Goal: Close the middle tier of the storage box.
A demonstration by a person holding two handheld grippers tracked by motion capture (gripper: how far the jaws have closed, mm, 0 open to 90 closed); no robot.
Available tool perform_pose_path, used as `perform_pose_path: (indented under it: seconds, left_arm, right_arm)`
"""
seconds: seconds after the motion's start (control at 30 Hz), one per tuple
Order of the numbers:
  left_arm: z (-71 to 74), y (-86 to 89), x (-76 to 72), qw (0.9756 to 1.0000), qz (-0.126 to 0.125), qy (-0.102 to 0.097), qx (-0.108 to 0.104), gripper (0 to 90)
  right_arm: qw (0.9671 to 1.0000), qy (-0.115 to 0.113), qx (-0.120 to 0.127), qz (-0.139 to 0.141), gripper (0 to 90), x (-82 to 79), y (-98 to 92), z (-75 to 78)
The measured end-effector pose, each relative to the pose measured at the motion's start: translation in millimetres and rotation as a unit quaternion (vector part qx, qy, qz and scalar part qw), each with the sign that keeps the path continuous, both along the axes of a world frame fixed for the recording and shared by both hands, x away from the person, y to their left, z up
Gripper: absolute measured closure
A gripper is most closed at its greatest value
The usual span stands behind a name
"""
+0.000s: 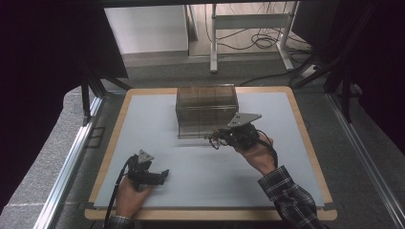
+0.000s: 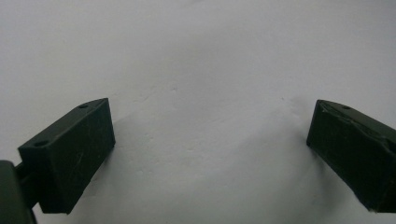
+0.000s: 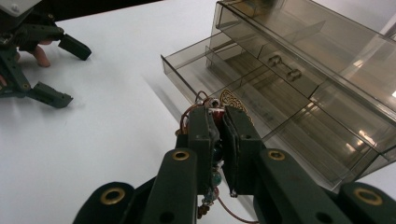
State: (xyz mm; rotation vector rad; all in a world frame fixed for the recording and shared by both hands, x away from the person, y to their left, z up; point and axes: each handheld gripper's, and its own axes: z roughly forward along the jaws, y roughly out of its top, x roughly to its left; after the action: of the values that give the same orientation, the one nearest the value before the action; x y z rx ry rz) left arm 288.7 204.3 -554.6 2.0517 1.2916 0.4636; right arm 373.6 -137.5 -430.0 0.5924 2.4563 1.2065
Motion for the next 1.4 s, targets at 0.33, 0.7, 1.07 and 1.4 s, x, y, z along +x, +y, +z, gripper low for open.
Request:
perform_pose_path:
  seconds: [0.33,0.7,1.07,1.4]
  left_arm:
    - [-0.3,-0.4,0.0,1.0,0.002,-0.001,-0.002,1.3]
    - [0.0,0.1,0.0,1.0,0.0,0.0,0.001,1.3]
    - [0.0,0.1,0.0,1.0,0.0,0.0,0.001,1.3]
    - [0.0,0.1,0.0,1.0,0.0,0.0,0.001,1.3]
  right_arm:
    - [1.0,0.0,0.005,-0.004,81.3,6.2,6.2,1.9]
    - [0.9998,-0.004,0.01,-0.014,81.2,12.4,11.7,2.7]
    - [0.9996,-0.011,0.008,-0.024,81.2,23.0,17.1,3.1]
    - [0.9993,-0.014,0.011,-0.033,81.2,33.1,22.3,2.5]
